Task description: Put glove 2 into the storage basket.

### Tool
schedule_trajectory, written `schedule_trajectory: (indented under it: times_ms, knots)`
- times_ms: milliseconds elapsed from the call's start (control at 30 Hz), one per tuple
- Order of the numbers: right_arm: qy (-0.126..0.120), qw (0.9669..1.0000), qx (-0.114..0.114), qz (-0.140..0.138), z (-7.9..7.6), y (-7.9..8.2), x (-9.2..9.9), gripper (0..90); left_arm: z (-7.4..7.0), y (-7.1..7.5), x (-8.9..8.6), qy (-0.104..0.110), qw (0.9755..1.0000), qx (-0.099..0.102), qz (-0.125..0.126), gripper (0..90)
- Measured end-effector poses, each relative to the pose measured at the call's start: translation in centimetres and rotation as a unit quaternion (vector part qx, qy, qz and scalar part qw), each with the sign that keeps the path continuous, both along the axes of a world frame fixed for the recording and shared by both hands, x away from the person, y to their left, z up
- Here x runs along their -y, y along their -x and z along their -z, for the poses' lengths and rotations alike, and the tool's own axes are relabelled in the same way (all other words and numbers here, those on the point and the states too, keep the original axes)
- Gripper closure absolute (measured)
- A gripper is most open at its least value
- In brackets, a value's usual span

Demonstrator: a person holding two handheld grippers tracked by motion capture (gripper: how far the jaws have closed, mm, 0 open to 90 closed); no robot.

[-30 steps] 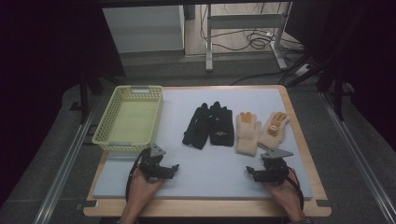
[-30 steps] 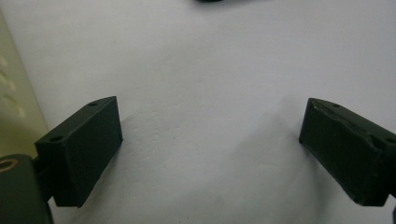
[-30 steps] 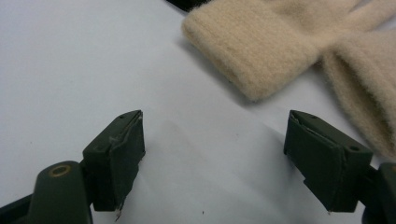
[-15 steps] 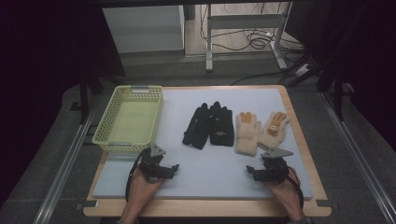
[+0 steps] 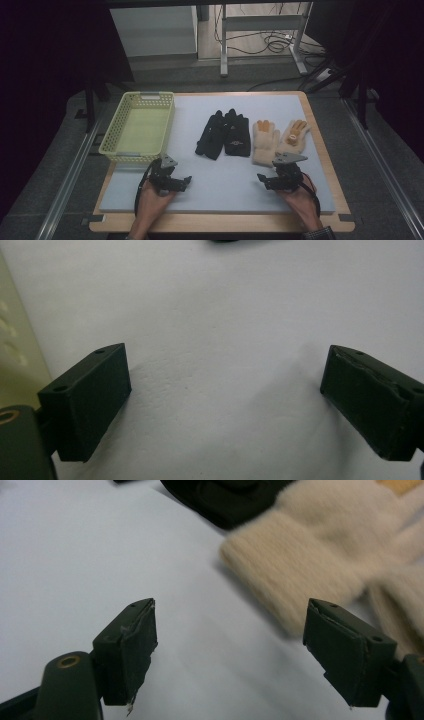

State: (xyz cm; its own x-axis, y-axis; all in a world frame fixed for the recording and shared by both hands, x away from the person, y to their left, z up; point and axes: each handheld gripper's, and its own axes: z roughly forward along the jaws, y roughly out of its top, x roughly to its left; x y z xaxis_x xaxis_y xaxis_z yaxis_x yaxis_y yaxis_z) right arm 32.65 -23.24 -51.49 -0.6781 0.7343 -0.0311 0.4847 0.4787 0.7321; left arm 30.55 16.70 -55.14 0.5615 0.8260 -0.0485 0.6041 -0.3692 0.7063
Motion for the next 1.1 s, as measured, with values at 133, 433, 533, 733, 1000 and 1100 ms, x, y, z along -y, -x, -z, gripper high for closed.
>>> schedule_trajectory:
  times_ms: [133, 433, 533, 733, 1000, 1100]
  knots:
    - [-0.002, 1.0000, 0.002, -0.007, -0.4, -0.5, -0.9, 21.8, 0.0, 0.0, 0.0, 0.000, 1.0000, 0.000, 0.000, 6.0]
    - [-0.019, 0.9996, 0.000, -0.021, -1.1, -3.3, -4.3, 26.4, 0.0, 0.0, 0.0, 0.000, 1.0000, 0.000, 0.000, 6.0]
    - [-0.008, 0.9997, 0.004, -0.023, -1.1, -4.3, -5.4, 27.9, 0.0, 0.0, 0.0, 0.000, 1.0000, 0.000, 0.000, 6.0]
    - [-0.007, 0.9992, 0.010, -0.038, -1.4, -6.1, -7.3, 31.5, 0.0, 0.0, 0.0, 0.000, 1.0000, 0.000, 0.000, 6.0]
    - [-0.002, 0.9983, 0.015, -0.056, -2.0, -8.7, -10.3, 48.6, 0.0, 0.0, 0.0, 0.001, 1.0000, -0.001, 0.000, 6.0]
    - [0.003, 0.9981, 0.014, -0.059, -1.9, -9.7, -11.3, 49.8, 0.0, 0.0, 0.0, 0.001, 1.0000, -0.001, -0.001, 6.0]
